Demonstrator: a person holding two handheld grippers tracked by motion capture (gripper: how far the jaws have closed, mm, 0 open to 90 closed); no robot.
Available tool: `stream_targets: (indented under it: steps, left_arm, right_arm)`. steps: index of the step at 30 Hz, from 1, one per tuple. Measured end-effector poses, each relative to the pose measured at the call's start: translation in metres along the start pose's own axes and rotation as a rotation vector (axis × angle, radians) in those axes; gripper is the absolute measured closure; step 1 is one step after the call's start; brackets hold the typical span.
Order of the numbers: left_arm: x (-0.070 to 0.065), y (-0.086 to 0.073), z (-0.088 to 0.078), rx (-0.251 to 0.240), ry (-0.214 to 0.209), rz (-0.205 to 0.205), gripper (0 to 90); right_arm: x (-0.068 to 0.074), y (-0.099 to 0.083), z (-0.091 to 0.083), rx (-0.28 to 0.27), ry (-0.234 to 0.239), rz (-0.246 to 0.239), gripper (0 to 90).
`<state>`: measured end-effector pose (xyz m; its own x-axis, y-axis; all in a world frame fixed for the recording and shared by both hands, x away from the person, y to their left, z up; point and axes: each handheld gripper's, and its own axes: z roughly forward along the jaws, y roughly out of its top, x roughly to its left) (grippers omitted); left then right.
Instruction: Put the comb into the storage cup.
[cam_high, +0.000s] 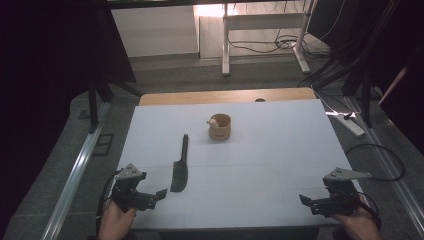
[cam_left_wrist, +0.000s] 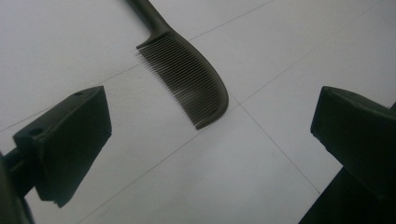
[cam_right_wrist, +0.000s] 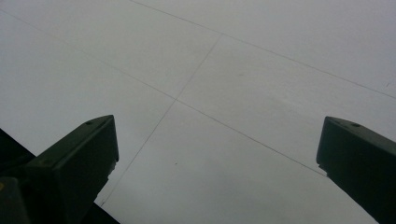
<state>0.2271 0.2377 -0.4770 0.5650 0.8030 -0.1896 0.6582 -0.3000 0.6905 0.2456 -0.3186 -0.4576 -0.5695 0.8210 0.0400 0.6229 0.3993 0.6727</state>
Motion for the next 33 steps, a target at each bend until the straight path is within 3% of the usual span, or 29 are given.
stream_targets:
  steps: [5, 18, 33]
  left_arm:
    - [0.000, 0.007, 0.005, -0.006, -0.012, -0.001, 0.0]
    - [0.003, 0.027, 0.021, 0.038, -0.039, 0.003, 0.0]
    - [0.011, 0.047, 0.038, 0.028, -0.049, -0.002, 0.0]
  right_arm:
    - [0.000, 0.000, 0.000, -0.006, 0.003, -0.005, 0.0]
    - [0.000, 0.000, 0.000, -0.004, -0.001, 0.000, 0.0]
    - [0.000, 0.000, 0.001, 0.000, -0.003, -0.005, 0.0]
